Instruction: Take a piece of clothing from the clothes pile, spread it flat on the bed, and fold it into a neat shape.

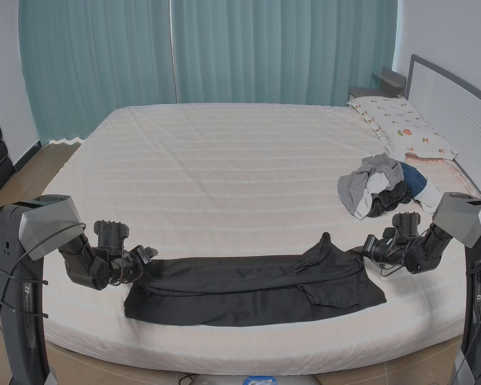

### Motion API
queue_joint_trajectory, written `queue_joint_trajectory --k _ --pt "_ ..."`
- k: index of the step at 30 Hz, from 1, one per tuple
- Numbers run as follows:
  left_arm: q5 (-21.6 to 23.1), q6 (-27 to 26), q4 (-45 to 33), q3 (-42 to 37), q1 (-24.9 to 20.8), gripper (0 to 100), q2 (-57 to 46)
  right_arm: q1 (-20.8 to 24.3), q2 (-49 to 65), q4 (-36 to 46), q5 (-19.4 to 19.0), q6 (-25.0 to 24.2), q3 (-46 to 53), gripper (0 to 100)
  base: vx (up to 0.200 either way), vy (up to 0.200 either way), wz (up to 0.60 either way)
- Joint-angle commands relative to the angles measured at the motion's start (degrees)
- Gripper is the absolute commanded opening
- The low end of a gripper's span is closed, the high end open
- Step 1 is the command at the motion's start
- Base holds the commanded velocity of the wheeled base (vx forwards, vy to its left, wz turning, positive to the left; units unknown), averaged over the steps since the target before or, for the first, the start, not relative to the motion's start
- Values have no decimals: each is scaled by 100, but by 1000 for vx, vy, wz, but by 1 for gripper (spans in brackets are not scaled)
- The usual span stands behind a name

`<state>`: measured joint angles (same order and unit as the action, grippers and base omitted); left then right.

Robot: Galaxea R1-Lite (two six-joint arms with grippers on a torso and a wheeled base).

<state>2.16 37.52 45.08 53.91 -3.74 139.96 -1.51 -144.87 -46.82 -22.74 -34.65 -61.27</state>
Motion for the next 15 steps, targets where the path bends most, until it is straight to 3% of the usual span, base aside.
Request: queue_joint_trajectory --k 1,15 --pt "-14 -8 18 15 -21 0 75 2 -6 -2 -3 2 1 0 0 0 0" --pt "-374 62 53 146 216 0 102 -42 21 -239 -20 -227 10 0 0 0 0"
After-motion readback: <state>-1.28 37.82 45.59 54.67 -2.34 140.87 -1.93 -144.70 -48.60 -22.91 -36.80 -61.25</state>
